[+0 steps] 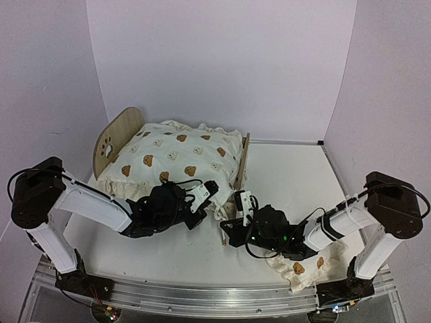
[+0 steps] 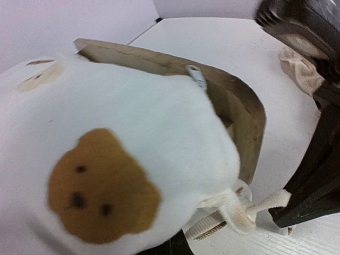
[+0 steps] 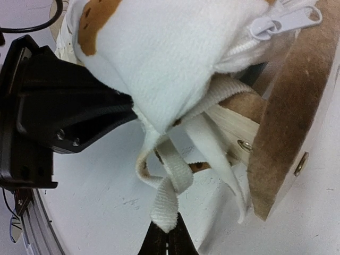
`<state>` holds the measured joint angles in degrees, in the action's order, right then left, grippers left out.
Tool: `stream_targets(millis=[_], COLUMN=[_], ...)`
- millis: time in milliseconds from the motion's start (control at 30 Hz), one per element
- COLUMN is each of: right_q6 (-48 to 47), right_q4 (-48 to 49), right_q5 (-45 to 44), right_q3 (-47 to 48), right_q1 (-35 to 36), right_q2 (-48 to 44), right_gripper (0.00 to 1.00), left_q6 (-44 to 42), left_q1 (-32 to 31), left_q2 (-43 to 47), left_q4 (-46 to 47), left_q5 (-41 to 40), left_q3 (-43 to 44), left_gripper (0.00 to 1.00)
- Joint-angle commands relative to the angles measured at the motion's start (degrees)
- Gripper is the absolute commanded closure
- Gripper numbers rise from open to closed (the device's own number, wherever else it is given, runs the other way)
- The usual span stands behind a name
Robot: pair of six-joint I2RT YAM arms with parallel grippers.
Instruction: Set up the pet bed
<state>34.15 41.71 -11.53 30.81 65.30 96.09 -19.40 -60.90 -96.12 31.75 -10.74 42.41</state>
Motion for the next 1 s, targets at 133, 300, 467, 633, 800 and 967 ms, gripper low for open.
stream_targets(millis=[133, 300, 467, 633, 800, 967], right_q6=[11.63, 12.95, 12.24, 11.15, 5.39, 2.29], right_q4=[-8.97, -16.39, -17.30, -18.12, -19.13, -19.13], right_q5=[-4.86, -8.12, -8.91, -8.71, -4.37, -2.65], right_q3=[1.76, 2.62, 2.95, 3.54, 4.59, 4.22], right_q1=[-0.03, -0.18, -0.77, -1.28, -1.57, -1.58], right_q2=[-4.32, -5.79, -6.83, -7.38, -7.72, -9.58], right_gripper=[1.00, 1.00, 1.00, 1.00, 1.00, 1.00], left_q6=[45.25, 77.94, 109.42, 118.08, 73.75, 65.18], left_q1=[-12.04, -13.16, -13.17, -13.09, -13.63, -5.05], left_q2=[8.63, 13.87, 13.48, 6.56, 8.44, 9.43], left_q4=[1.60, 1.60, 1.57, 0.98, 4.06, 4.92], left_q5=[-29.71, -30.59, -26.40, -11.11, -2.55, 8.87], left_q3=[-4.61, -10.64, -19.44, -19.80, -14.22, -12.91], left_gripper=[1.00, 1.00, 1.00, 1.00, 0.78, 0.45])
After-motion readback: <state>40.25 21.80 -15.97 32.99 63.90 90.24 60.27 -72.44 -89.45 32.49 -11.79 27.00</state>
